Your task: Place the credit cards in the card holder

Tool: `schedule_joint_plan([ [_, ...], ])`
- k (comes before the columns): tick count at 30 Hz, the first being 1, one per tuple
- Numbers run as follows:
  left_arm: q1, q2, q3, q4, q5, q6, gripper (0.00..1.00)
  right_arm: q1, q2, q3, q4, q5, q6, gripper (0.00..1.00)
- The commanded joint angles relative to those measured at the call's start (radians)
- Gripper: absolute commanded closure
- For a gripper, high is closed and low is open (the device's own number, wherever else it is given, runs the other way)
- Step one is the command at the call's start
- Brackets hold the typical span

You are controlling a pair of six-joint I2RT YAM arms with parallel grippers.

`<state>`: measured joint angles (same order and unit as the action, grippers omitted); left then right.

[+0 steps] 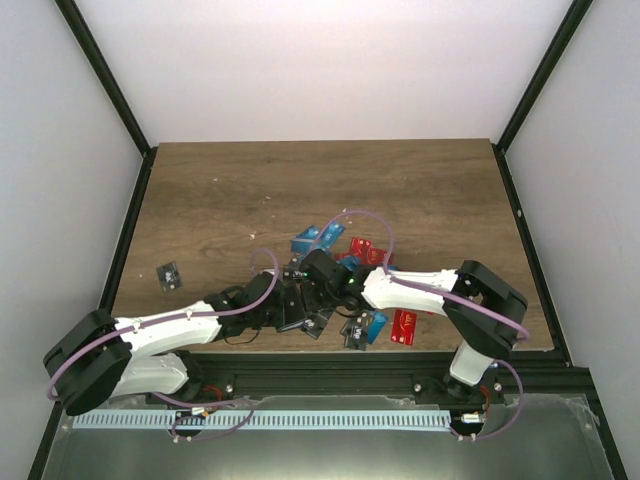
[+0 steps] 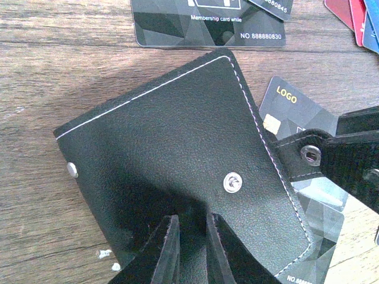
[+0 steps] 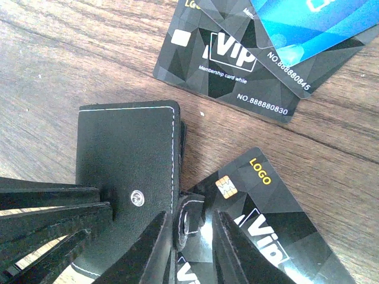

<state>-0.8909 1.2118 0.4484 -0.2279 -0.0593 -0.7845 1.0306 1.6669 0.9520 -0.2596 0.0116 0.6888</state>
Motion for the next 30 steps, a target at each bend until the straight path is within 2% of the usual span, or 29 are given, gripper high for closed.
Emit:
schedule_joint_plan([
  [1, -0.005, 0.012, -0.027, 0.000, 0.035, 0.004, 0.85, 0.011, -0.026, 0.034, -0.012, 0.025, -0.006, 0.81],
  [12, -0.005, 0.007, -0.030, -0.002, 0.033, 0.006, 0.85, 0.010, -0.005, 0.031, 0.011, -0.005, -0.003, 0.85],
  [18, -0.005, 0.005, -0.030, -0.002, 0.034, 0.008, 0.85, 0.010, 0.012, 0.032, 0.020, -0.011, -0.002, 0.91],
  [22, -0.005, 0.006, -0.030, 0.003, 0.040, 0.013, 0.85, 0.010, 0.019, 0.034, 0.027, -0.023, -0.003, 0.99],
  [30, -0.004, 0.015, -0.031, 0.013, 0.051, 0.021, 0.85, 0.011, 0.014, 0.036, 0.072, -0.088, -0.018, 0.99],
])
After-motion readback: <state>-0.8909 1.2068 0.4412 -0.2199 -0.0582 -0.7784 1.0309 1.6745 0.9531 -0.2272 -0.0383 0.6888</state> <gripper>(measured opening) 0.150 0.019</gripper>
